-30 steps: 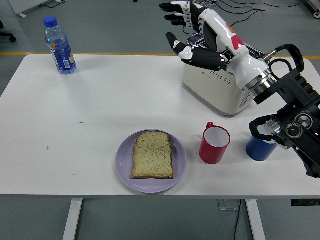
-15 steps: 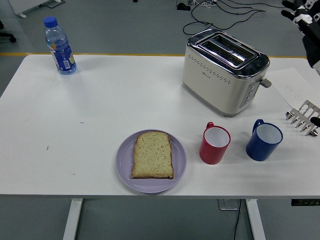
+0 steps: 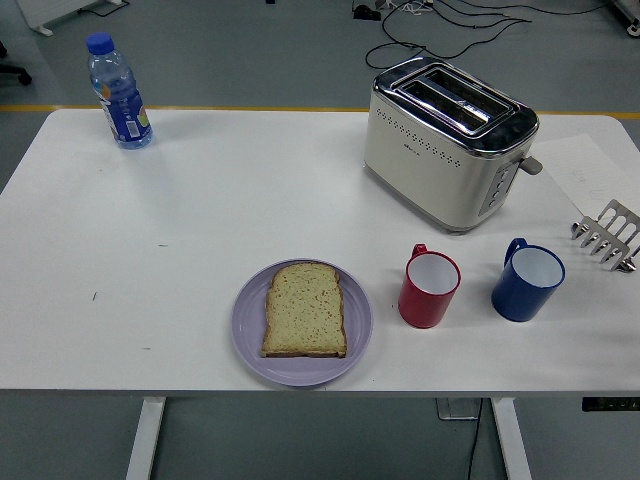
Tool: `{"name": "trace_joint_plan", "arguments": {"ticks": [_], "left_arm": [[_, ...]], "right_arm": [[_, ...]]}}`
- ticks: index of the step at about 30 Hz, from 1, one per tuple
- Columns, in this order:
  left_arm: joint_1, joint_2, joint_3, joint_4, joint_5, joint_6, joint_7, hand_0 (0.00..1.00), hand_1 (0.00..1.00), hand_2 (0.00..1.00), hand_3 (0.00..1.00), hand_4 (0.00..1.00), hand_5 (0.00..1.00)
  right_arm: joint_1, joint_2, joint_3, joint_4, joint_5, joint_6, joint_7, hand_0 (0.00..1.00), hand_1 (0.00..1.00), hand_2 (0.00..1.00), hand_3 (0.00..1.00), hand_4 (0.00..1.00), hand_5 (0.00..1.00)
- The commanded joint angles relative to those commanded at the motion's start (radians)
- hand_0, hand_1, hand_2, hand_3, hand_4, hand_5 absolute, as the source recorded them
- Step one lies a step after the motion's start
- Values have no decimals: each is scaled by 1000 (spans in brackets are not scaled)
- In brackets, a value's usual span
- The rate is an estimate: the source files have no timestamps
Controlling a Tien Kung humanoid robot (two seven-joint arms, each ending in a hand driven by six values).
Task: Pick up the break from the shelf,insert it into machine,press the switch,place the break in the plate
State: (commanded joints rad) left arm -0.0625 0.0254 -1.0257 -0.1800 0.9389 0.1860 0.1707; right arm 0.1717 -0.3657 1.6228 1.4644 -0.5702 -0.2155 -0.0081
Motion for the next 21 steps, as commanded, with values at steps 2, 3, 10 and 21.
{"name": "trace_joint_plan", "arguments": {"ticks": [2, 3, 10, 21], "left_arm": [[2, -2, 0, 0, 3, -1, 2, 650, 632, 629, 576, 318, 906], [4, -3, -1, 0, 7, -3, 3, 650, 632, 629, 576, 318, 906], [16, -8, -10, 0, 35, -8, 12, 649, 632, 629, 576, 319, 910], [15, -8, -6, 0, 44, -15, 13, 649, 631, 626, 576, 319, 913]], "right_arm": [[-31, 9, 18, -7, -5, 5, -3, 752, 714, 764, 716, 505, 294], [-50, 19, 34, -11, -7, 8, -5, 752, 714, 764, 716, 505, 294], [-130, 133, 120, -35, -11, -6, 6, 748, 709, 754, 699, 481, 327], [-137, 163, 92, -62, 90, -89, 94, 709, 675, 715, 640, 457, 308]]}}
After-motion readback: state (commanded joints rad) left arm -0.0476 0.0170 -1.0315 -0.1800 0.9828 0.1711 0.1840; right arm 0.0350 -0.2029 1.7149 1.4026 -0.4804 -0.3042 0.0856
